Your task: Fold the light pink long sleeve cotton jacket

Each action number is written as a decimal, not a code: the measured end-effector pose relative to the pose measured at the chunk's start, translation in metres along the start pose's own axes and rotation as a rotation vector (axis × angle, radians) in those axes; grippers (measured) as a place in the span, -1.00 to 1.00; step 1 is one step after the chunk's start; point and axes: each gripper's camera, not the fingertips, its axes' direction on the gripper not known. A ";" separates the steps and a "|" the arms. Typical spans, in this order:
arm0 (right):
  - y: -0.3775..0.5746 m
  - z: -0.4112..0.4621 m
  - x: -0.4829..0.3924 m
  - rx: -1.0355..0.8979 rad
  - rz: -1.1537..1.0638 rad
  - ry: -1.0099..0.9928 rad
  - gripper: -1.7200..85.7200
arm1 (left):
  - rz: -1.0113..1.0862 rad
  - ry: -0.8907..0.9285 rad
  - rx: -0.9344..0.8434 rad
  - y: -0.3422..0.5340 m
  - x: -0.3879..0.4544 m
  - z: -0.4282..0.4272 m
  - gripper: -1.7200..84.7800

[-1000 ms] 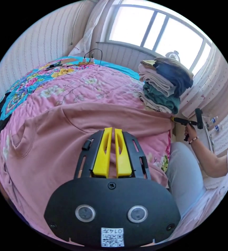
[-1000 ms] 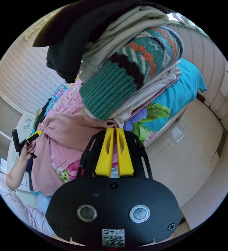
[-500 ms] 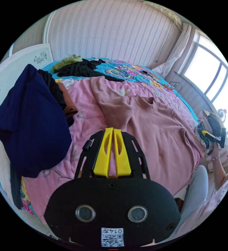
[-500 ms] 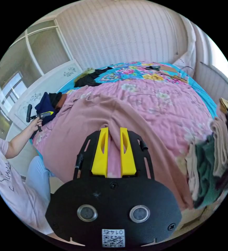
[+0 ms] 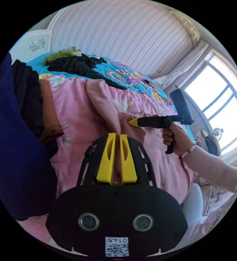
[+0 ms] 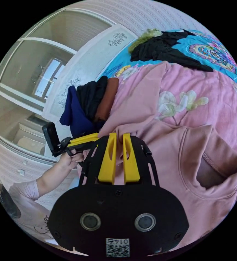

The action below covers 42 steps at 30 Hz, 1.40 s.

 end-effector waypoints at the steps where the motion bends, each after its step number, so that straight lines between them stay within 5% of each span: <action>1: 0.004 0.000 -0.013 0.001 -0.079 -0.016 -0.88 | 0.075 0.017 0.023 0.012 0.015 -0.022 -0.92; 8: 0.028 0.060 -0.017 -0.400 -0.216 0.207 -0.83 | 0.090 0.144 -0.173 0.090 0.021 -0.056 -0.82; 15: -0.036 0.065 -0.019 -0.145 -0.248 0.278 -0.76 | 0.120 -0.053 -0.155 0.055 -0.008 -0.103 -0.82; 22: -0.122 0.147 0.018 -0.036 -0.077 0.400 -0.67 | -0.245 -0.117 -0.012 -0.015 -0.071 -0.077 -0.77; 25: -0.144 0.194 0.047 -0.179 -0.003 0.355 -0.64 | -0.286 -0.066 -0.089 -0.006 -0.082 -0.062 -0.84; 28: -0.149 0.224 0.039 -0.260 -0.083 0.447 -0.76 | -0.241 -0.040 -0.027 0.014 -0.079 -0.092 -0.95; 35: -0.143 0.222 -0.069 -0.053 -0.485 0.141 -0.93 | 0.070 -0.235 0.413 0.131 0.005 -0.282 -0.97; 42: -0.107 0.321 -0.203 -0.177 -0.831 -0.026 -0.92 | -0.083 -0.605 0.598 0.306 0.030 -0.424 -0.91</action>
